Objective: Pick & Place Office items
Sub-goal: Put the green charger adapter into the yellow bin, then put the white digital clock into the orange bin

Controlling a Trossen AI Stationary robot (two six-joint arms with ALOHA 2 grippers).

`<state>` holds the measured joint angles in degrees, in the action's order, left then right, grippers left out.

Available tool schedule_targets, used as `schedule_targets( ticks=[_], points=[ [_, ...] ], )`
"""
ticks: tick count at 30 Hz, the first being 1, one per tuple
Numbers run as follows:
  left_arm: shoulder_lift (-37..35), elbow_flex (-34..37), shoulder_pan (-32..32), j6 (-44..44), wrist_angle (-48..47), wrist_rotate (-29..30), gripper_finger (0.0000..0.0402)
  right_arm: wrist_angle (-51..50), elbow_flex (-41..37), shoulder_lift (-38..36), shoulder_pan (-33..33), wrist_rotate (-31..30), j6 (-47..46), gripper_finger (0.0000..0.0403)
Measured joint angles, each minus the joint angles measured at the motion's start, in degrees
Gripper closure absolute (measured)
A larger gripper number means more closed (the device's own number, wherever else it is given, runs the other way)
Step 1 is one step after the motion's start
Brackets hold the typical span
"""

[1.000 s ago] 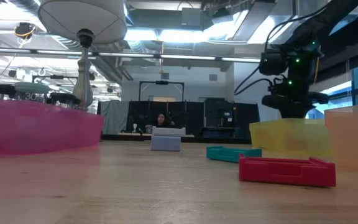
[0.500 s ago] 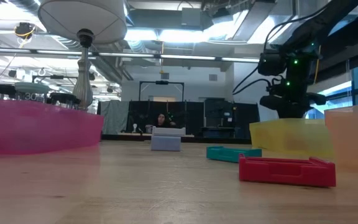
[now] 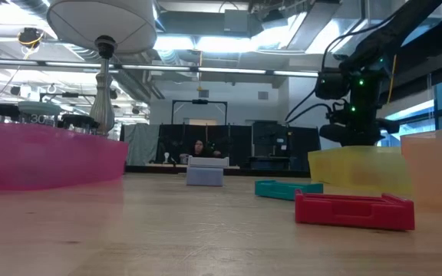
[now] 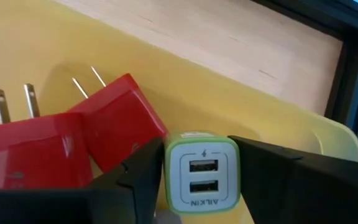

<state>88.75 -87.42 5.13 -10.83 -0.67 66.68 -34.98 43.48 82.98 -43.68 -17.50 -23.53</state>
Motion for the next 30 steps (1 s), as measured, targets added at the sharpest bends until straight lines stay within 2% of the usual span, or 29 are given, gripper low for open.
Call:
schedule_targets(
  ticks=[14, 21, 25, 30],
  points=[
    [0.00, 0.00, 0.00, 0.13, 0.02, 0.00, 0.0155, 0.43, -0.09, -0.08, 0.00, 0.59, 1.71, 0.0156],
    [0.00, 0.00, 0.00, 3.09, -0.46, -1.53, 0.0155, -8.19, 7.28, -1.15, 0.00, 0.51, 2.00, 0.0124],
    [0.00, 0.00, -0.57, 9.47, -7.92, -9.67, 0.0155, -10.60, 12.46, -2.95, 0.77, 0.87, 4.80, 0.0118],
    [0.00, 0.02, -3.79, 22.35, -22.58, -27.50, 0.0155, -10.52, 16.40, -7.26, 3.28, 2.12, 7.88, 0.0117]
  ],
)
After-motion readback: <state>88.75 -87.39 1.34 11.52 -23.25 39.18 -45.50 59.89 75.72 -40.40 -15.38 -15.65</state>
